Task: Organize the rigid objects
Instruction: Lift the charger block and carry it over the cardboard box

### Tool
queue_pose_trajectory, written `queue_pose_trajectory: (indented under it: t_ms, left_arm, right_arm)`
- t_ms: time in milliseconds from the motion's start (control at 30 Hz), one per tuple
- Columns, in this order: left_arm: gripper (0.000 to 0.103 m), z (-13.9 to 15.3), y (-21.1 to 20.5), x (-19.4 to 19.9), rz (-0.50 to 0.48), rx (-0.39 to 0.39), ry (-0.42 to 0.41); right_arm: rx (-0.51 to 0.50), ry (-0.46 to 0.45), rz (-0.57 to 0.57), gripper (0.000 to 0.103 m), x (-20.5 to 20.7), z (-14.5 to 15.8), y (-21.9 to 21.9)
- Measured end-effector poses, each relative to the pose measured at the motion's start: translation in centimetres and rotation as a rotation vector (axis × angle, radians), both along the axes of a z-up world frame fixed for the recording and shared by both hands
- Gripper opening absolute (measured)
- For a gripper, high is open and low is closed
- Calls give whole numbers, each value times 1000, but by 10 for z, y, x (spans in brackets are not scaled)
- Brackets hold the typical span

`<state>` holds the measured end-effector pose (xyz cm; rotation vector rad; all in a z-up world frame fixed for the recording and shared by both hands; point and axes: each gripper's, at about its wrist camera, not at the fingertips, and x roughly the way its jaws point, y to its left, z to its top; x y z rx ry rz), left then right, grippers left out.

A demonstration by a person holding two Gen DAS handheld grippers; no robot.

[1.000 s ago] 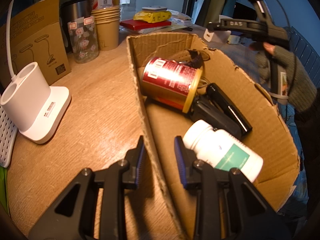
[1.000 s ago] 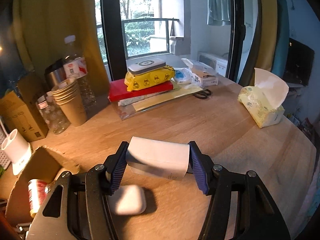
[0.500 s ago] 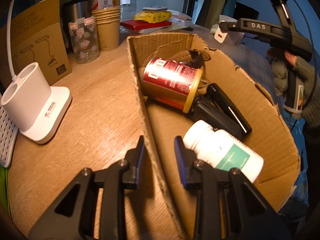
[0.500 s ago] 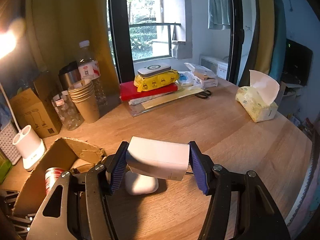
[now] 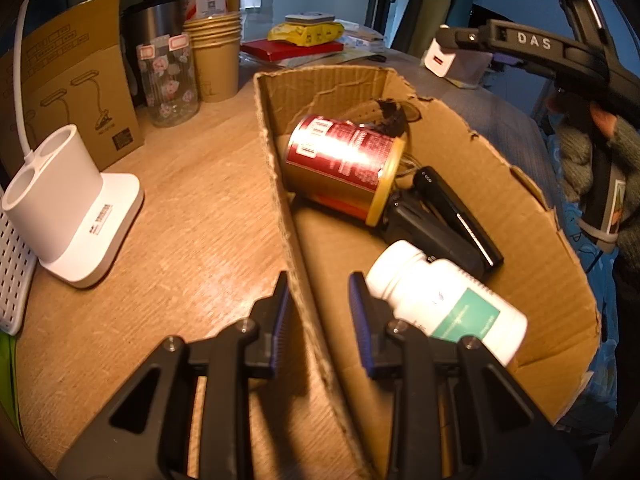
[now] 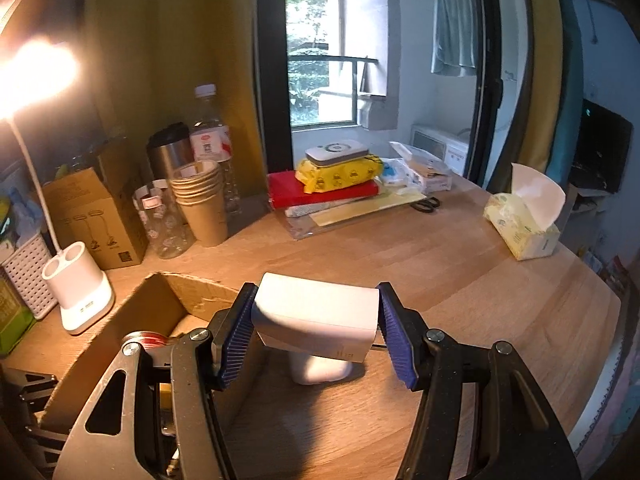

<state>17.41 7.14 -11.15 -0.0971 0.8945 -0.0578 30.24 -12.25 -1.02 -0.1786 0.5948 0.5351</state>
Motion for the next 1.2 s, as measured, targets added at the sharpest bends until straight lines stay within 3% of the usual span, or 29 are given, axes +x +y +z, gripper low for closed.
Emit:
queue_pose_trajectory:
  t_ms: [533, 833, 1200]
  left_arm:
    - [30, 0, 0, 0, 0, 0, 0]
    - [30, 0, 0, 0, 0, 0, 0]
    - [30, 0, 0, 0, 0, 0, 0]
  right_arm:
    - [-28, 14, 136, 62, -15, 0, 60]
    - [-76, 67, 215, 62, -18, -8, 100]
    - [-157, 152, 235, 62, -6, -21, 124]
